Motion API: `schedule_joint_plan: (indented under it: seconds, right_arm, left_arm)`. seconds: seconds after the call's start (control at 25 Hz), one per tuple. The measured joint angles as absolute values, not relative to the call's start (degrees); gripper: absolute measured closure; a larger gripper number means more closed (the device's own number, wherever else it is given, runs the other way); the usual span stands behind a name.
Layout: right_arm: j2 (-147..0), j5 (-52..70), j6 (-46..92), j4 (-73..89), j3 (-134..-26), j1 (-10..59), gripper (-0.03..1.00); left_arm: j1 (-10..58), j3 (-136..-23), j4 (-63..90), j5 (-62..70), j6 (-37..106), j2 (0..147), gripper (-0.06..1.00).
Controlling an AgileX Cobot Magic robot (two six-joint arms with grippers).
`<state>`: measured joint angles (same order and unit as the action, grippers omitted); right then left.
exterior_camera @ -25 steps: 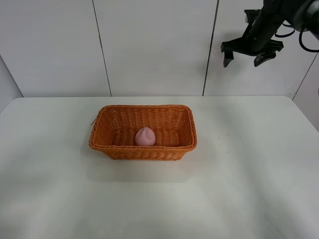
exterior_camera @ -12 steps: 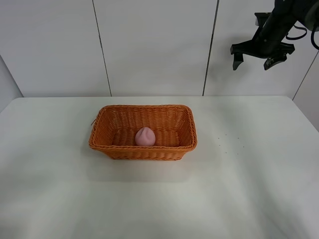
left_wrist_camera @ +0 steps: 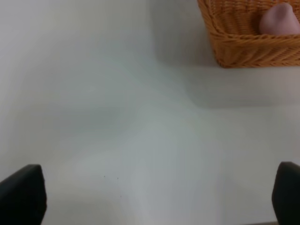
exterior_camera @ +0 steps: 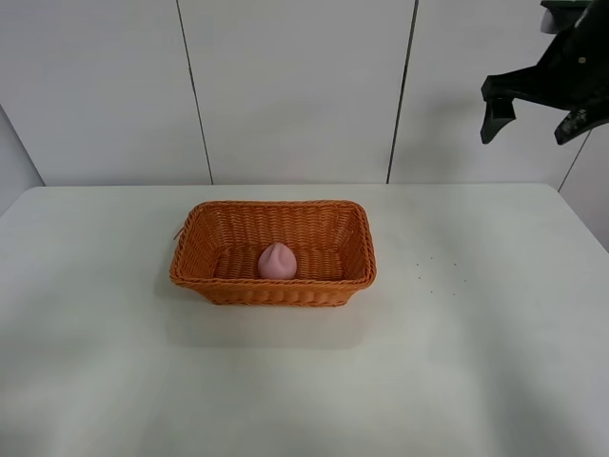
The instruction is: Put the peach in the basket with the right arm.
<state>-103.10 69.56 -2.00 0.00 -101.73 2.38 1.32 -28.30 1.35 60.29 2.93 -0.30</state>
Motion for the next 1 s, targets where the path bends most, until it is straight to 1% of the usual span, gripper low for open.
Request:
schedule_joint_plan:
  seconds: [0.52,0.68,0.88,1.0]
  right_arm:
    - [-54.9,69.3,-2.1,0.0,-52.6,2.4,0.27]
    - [-38.8,64.9,-2.1,0.0,-40.0,2.4,0.27]
    - [-20.9,59.5,-2.2,0.0,-30.3,2.4,0.27]
    - [-13.3,59.4,-2.2,0.0,-28.4,2.4,0.27]
  left_arm:
    - [1.3,-28.3,1.4,60.3,2.9,-0.3,-0.04]
    - [1.3,-28.3,1.4,60.3,2.9,-0.3,-0.04]
    - [1.3,-28.3,1.4,60.3,2.9,-0.3,-0.04]
    - [1.3,-28.3,1.4,60.3,2.9,-0.3,-0.04]
